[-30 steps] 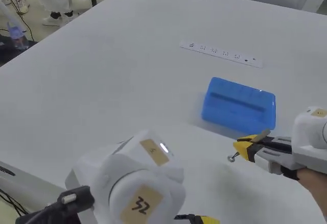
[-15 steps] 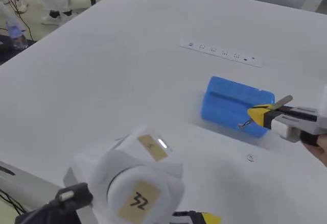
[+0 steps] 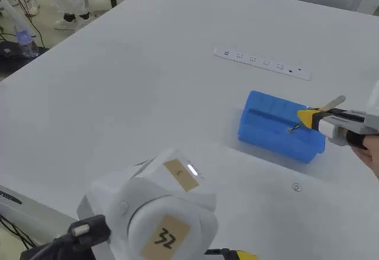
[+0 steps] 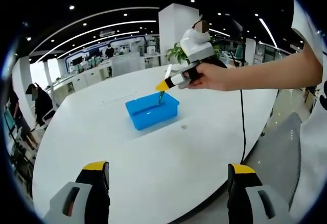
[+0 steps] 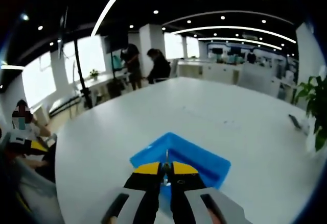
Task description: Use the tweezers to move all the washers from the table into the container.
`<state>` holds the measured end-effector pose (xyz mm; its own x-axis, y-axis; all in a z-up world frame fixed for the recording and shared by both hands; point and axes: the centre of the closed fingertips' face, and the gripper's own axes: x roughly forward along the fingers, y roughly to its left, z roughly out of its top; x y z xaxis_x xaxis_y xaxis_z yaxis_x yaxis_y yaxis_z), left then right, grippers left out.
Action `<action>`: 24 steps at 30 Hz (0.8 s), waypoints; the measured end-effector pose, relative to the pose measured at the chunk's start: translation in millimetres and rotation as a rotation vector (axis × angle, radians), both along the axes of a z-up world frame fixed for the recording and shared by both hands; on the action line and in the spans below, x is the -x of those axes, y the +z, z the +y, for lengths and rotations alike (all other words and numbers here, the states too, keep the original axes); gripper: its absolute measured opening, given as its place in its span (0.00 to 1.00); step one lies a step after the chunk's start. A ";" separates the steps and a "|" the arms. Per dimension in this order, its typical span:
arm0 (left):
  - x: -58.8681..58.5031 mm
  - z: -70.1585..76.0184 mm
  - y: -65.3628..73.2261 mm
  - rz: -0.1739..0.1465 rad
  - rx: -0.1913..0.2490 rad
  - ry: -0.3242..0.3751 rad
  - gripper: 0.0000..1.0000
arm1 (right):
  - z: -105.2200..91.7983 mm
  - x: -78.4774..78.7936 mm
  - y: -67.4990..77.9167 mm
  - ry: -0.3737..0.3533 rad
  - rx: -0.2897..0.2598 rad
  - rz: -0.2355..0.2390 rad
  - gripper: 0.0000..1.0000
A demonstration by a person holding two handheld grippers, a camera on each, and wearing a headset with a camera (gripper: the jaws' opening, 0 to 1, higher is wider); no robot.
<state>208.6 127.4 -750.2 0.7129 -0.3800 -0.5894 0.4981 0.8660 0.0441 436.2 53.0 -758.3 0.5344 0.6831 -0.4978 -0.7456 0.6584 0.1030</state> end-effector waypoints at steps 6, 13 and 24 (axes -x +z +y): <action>-1.0 2.0 -0.4 0.002 -0.006 0.004 0.99 | 1.2 -9.9 -21.6 -0.012 0.062 0.017 0.03; 0.6 2.2 -3.6 0.010 -0.010 0.000 0.98 | 1.0 -16.2 -42.7 0.009 0.163 0.018 0.03; -2.0 1.5 -4.0 0.011 -0.021 -0.010 0.98 | 2.1 -20.4 -60.6 0.010 0.177 0.045 0.03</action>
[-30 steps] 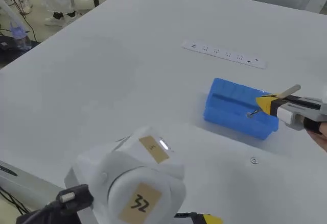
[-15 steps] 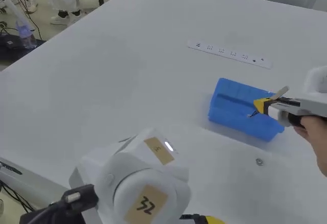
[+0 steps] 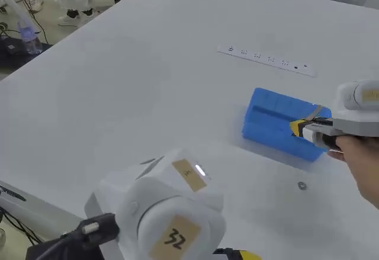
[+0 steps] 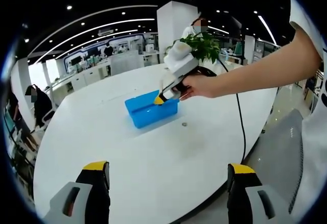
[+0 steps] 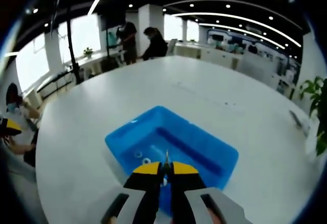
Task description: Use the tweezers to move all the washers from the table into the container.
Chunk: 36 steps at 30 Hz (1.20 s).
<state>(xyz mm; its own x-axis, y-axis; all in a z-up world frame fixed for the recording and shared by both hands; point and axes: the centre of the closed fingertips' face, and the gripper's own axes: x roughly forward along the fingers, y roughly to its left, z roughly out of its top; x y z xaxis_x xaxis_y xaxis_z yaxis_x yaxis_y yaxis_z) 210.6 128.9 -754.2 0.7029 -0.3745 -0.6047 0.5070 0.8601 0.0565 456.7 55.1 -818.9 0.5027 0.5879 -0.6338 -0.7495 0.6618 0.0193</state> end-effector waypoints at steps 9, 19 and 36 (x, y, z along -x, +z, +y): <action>1.1 1.0 -2.2 0.008 -0.006 0.001 0.98 | 4.5 0.8 -0.4 0.008 -0.004 -0.002 0.03; 0.9 -0.7 2.5 -0.004 -0.005 -0.006 0.99 | 4.1 1.8 8.2 0.006 -0.019 -0.006 0.04; 2.8 -3.1 6.9 -0.020 -0.001 -0.009 0.98 | -20.7 54.1 73.6 -0.014 -0.150 -0.118 0.04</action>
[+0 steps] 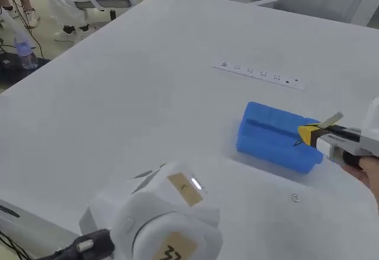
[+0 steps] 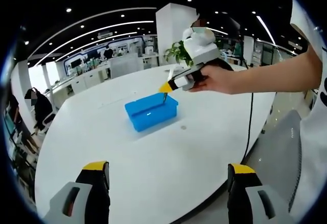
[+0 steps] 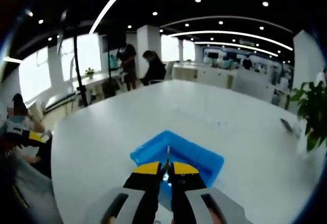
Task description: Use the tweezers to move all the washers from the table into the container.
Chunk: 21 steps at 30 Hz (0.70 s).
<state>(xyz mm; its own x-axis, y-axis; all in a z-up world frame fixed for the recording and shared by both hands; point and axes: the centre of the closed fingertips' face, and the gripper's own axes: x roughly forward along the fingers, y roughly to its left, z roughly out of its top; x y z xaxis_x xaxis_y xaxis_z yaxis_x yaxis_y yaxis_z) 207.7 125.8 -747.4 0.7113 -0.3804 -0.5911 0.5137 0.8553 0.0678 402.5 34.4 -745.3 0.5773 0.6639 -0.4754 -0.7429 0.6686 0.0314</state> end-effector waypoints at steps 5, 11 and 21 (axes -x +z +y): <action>-0.2 -2.7 0.0 0.000 0.000 -0.009 0.98 | -7.6 23.6 -9.1 0.011 0.010 0.007 0.04; -0.6 -4.2 -0.2 0.000 -0.001 -0.015 0.98 | -11.0 48.6 -31.2 -0.001 0.023 0.064 0.04; 1.9 -2.1 -4.3 0.012 -0.013 -0.008 0.98 | -17.8 47.2 -57.3 -0.034 0.060 0.107 0.04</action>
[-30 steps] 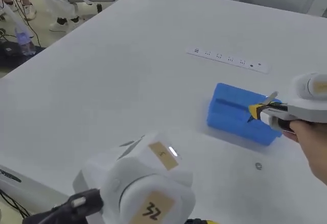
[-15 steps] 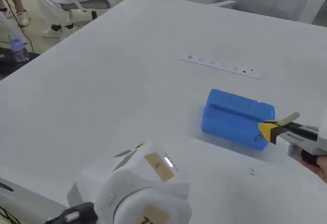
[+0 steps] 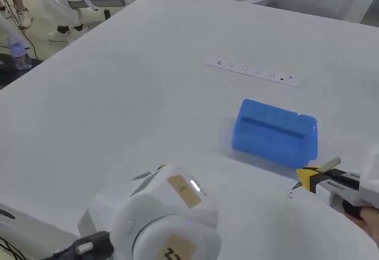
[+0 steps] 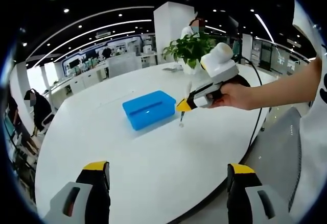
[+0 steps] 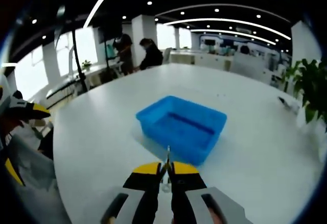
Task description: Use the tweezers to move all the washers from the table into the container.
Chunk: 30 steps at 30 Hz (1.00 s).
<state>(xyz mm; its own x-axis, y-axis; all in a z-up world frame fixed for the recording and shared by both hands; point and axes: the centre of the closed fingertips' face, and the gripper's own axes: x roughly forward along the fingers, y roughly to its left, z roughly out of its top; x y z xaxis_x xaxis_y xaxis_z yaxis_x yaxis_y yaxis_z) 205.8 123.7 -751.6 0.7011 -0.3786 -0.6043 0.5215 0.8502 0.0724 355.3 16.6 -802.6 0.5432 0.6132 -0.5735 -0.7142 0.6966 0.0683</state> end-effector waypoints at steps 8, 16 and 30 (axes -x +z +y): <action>0.9 1.5 -1.6 0.007 -0.002 0.007 0.98 | -3.0 -2.6 -13.5 -0.001 0.030 0.020 0.04; 1.7 1.5 -3.6 0.012 -0.005 0.005 0.97 | -5.9 -7.5 -14.5 -0.020 0.006 0.035 0.04; 1.1 -0.7 0.3 0.000 0.000 -0.003 0.98 | -8.8 -6.8 -14.7 -0.012 0.018 0.056 0.03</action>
